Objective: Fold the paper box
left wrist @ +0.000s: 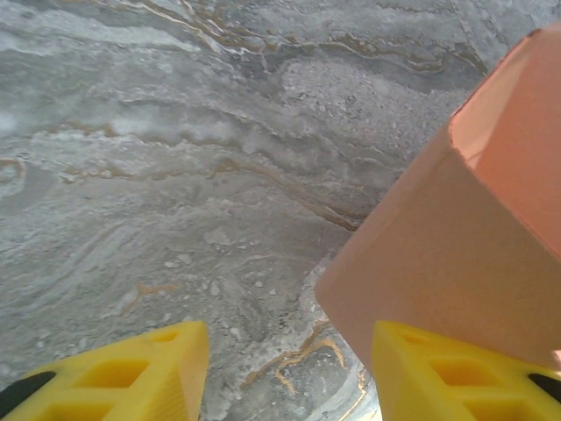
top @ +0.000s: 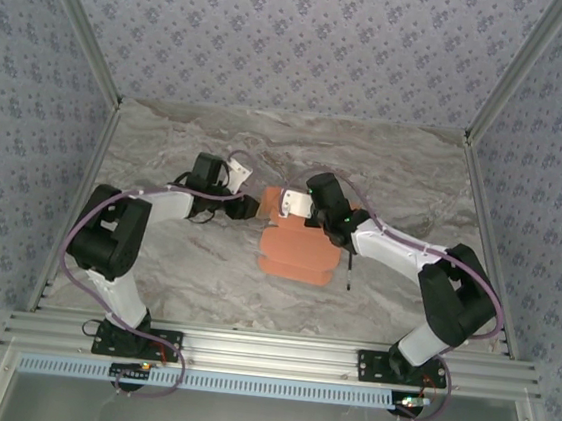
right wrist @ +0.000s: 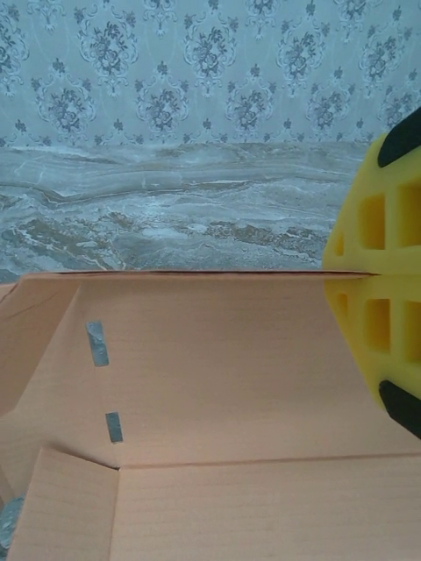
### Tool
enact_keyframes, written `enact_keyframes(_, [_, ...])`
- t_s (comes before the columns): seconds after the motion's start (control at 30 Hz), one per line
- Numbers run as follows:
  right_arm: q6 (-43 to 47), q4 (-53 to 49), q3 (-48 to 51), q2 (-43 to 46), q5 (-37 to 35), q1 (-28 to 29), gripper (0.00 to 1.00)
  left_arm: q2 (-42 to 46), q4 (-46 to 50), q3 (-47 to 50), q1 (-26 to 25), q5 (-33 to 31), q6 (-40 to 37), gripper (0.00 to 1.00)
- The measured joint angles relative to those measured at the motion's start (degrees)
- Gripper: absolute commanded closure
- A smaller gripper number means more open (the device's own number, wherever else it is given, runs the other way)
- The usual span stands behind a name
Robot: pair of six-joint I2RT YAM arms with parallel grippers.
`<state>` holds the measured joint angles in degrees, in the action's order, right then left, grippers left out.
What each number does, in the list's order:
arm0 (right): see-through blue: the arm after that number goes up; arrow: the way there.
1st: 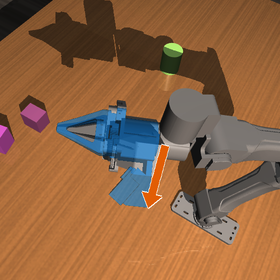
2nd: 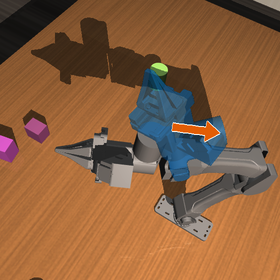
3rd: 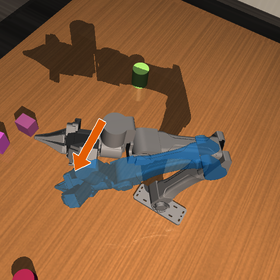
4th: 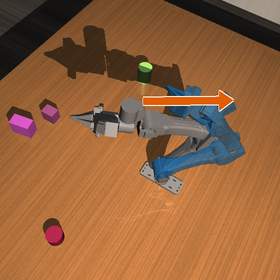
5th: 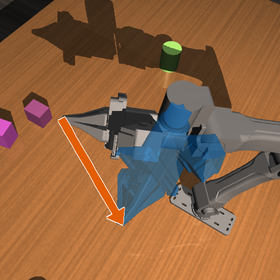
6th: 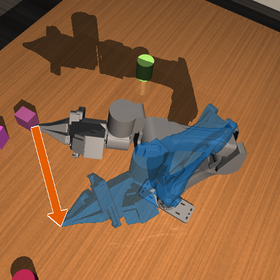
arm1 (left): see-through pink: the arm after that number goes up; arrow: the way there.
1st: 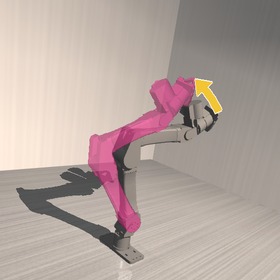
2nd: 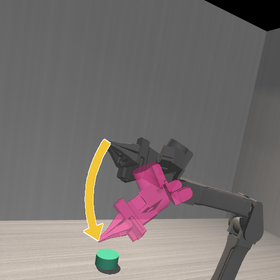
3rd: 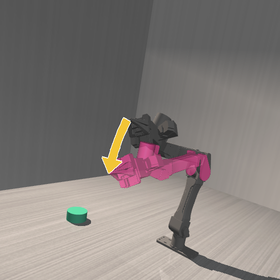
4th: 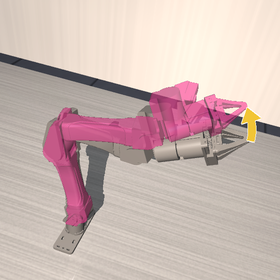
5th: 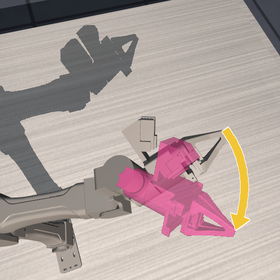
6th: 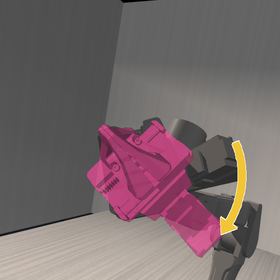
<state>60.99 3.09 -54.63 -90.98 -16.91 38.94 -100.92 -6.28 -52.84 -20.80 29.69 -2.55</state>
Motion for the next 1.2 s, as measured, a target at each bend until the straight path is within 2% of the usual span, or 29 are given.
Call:
enact_keyframes(0.57, [10.93,21.97,10.54,-1.38,-6.60,1.40,0.99,-1.97,-4.68,0.00,-0.72,7.65,-1.38,0.49])
enact_keyframes(1.2, [11.50,24.35,10.84,-1.44,-7.78,1.75,1.00,-2.75,-7.72,0.00,-0.76,13.86,-2.40,0.52])
